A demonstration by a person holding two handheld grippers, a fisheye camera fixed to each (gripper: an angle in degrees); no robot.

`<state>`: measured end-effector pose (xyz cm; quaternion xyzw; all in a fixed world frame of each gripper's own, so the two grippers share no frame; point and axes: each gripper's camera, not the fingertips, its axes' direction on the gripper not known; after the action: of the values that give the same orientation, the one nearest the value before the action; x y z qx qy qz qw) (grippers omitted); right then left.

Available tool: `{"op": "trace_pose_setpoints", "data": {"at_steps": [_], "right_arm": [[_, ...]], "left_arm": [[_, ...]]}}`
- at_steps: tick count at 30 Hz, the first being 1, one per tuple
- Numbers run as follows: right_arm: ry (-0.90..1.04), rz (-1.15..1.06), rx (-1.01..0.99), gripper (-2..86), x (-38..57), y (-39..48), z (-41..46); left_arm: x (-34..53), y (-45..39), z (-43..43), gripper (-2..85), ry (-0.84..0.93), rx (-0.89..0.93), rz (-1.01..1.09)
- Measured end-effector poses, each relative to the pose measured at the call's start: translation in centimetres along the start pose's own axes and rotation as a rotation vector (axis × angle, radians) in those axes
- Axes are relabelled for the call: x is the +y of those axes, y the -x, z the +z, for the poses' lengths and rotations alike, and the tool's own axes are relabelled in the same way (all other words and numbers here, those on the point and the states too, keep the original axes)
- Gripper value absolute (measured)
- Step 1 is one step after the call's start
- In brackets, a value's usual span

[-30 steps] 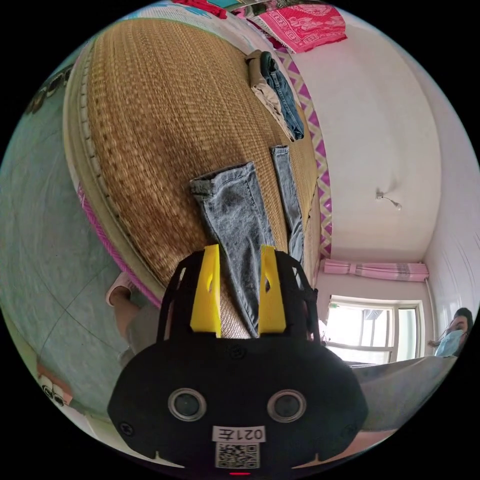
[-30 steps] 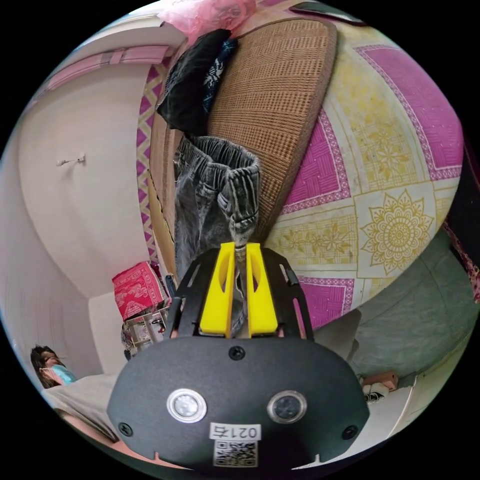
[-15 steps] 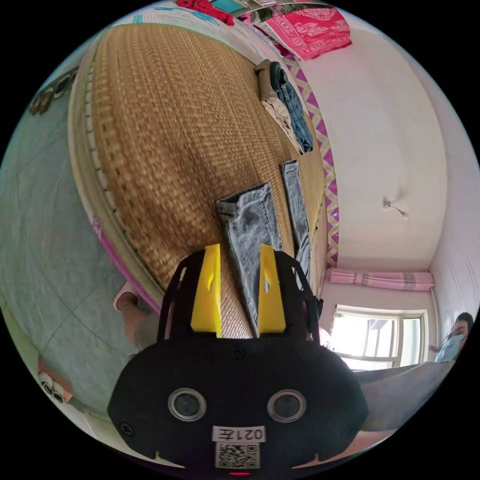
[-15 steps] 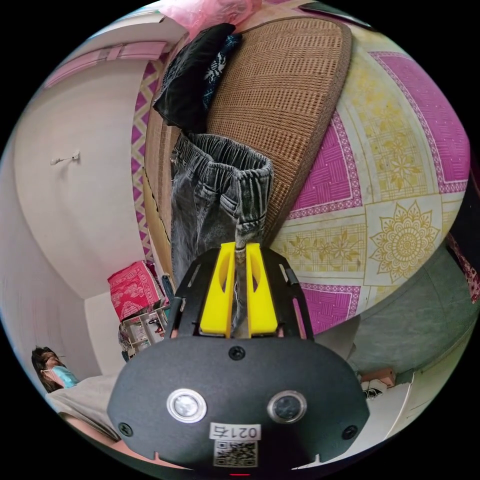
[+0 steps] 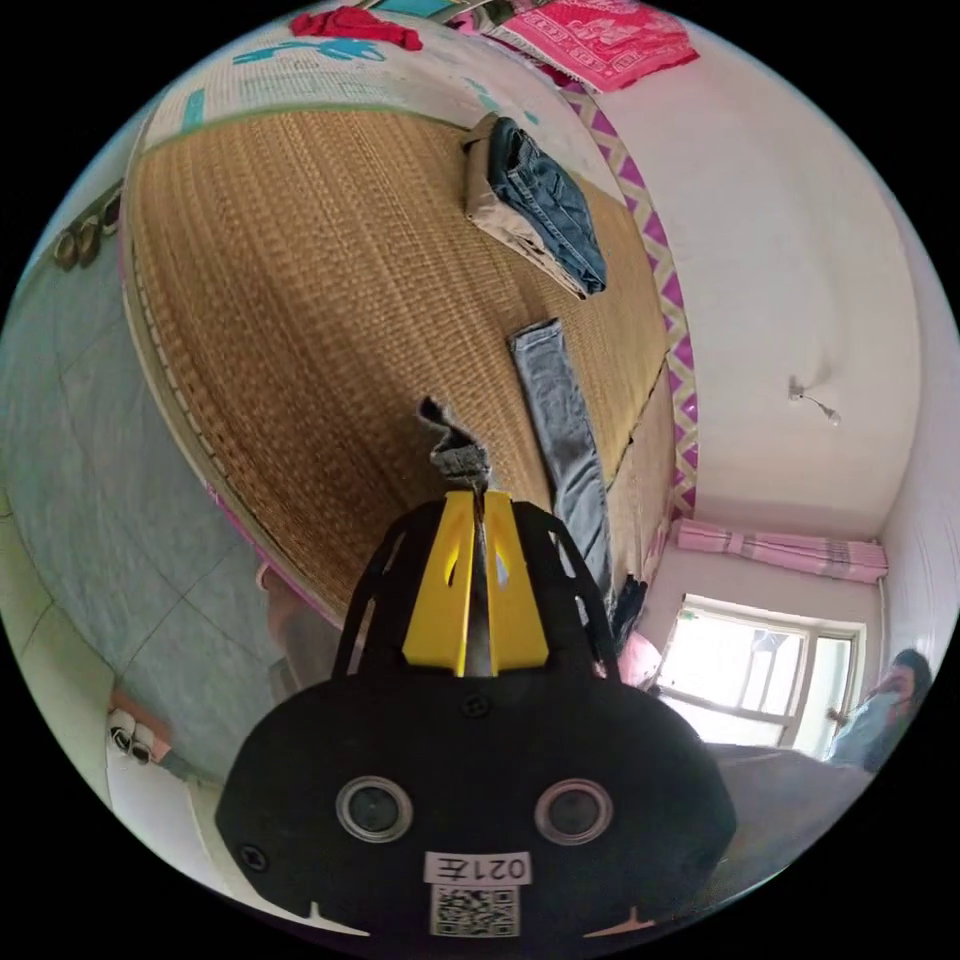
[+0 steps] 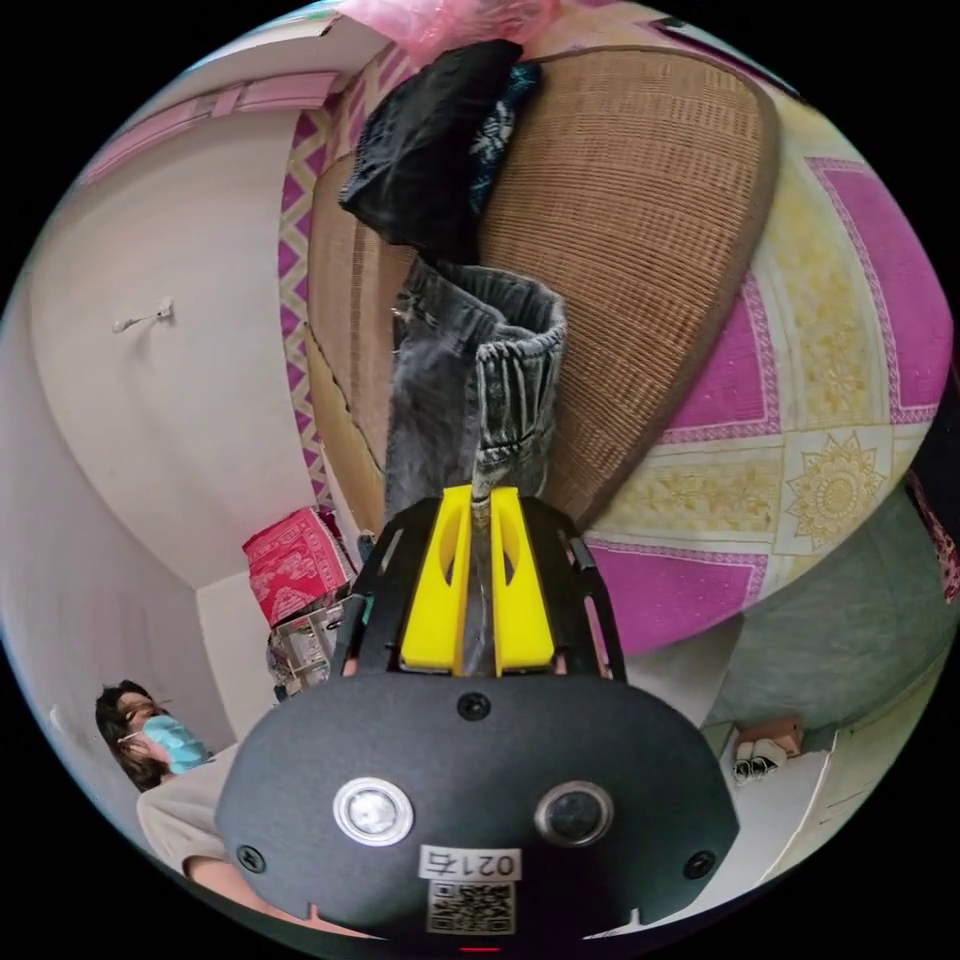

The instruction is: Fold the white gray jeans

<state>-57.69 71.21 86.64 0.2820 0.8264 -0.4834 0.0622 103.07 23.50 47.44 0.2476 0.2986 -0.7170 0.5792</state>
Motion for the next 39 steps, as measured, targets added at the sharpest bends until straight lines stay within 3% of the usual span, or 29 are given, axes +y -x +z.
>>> {"op": "trace_pose_setpoints", "data": {"at_steps": [6, 14, 21, 31, 35, 37, 39], "right_arm": [[0.006, -0.089, -0.100, 1.8, -7.0, 5.5, 6.2], [0.031, -0.098, 0.029, 2.0, -22.2, 7.4, 23.8], [0.046, -0.030, 0.165, 3.1, -26.8, 3.6, 34.1], [0.049, -0.066, -0.007, 7.2, -24.4, -1.1, 40.8], [0.009, -0.238, -0.090, 7.0, -19.3, 2.2, 41.6], [0.021, -0.398, -0.029, 6.8, -16.2, 5.2, 43.3], [0.100, -0.690, 0.169, 6.6, -12.2, 9.9, 49.2]], "left_arm": [[-11.3, -10.8, 0.0, -1.0, 0.121, -0.019, -0.030], [-31.5, -22.7, 13.3, -0.9, 0.225, -0.192, 0.050], [-39.5, -26.7, 19.4, -0.9, 0.283, -0.303, -0.007], [-45.0, -30.8, 19.1, 0.2, 0.388, -0.264, 0.057], [-44.6, -33.9, 15.2, 3.3, 0.358, -0.146, 0.227], [-43.1, -35.9, 14.0, 4.3, 0.316, -0.145, 0.335], [-41.4, -38.6, 13.7, 5.6, 0.274, -0.173, 0.448]]}}
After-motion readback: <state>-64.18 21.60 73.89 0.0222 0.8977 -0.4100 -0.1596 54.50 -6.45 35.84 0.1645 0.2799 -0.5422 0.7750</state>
